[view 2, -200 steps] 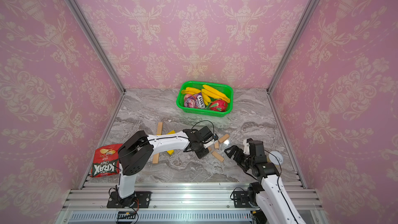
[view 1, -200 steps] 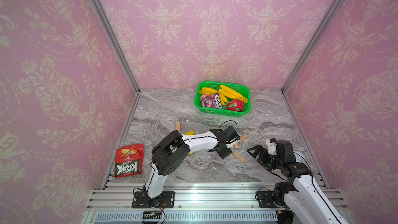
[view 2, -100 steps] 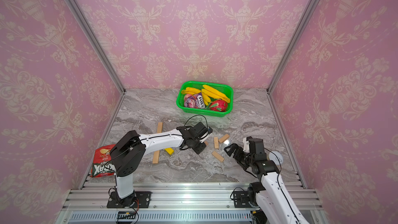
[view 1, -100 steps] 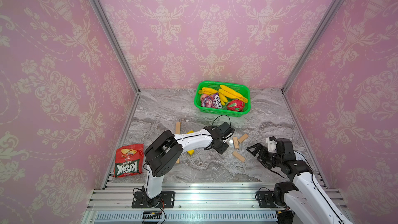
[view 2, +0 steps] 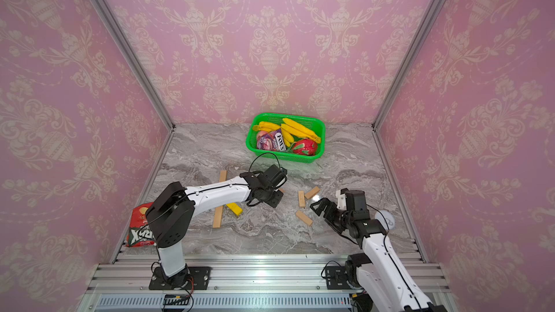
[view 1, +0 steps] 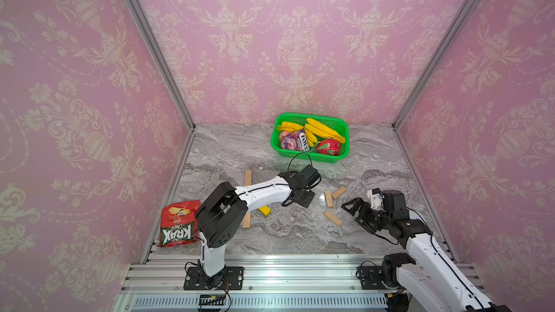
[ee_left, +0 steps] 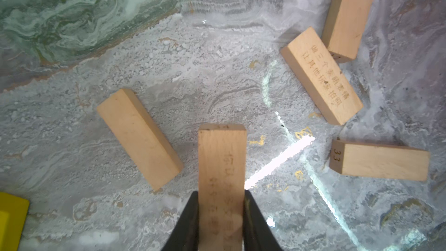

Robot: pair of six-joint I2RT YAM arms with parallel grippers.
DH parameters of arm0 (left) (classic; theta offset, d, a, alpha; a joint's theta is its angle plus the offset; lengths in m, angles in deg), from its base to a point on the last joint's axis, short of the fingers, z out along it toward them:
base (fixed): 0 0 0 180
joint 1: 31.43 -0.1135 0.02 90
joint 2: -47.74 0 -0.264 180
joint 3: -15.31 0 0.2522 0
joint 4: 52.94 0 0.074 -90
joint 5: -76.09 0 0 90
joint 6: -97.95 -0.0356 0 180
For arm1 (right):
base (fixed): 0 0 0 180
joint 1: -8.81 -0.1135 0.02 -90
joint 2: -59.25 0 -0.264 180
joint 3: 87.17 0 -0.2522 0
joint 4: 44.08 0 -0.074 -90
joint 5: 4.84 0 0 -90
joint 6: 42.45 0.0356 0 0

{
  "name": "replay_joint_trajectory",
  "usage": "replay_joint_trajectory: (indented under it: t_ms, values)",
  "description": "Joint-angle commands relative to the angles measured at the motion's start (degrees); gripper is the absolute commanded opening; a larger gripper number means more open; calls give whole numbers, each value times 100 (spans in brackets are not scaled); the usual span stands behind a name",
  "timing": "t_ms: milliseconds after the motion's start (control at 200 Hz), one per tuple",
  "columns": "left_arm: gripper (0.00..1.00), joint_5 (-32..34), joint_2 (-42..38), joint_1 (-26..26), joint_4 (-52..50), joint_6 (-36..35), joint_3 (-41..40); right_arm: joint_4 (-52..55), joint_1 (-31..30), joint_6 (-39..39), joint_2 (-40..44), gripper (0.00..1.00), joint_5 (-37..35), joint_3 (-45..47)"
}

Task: Assemble the letter k with building blocks
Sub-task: Pick up the building block from the center of the board, then assemble the building block at the center of the board.

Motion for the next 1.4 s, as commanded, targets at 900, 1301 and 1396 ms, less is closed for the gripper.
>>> replay_joint_trajectory:
  t_ms: [900,1301,1396]
  values:
    - [22,-63,-1097,-391,-349,1825,-1430,-1432,-1271,123,-1659,100,-143,-513]
    - [21,95,-1251,-356,-443,2175,-1651,-1515,-1335,126,-2040,100,-185,-751]
    - [20,126,-1209,-335,-336,2435,-1717,-1461,-1332,160,-1896,100,-259,-770]
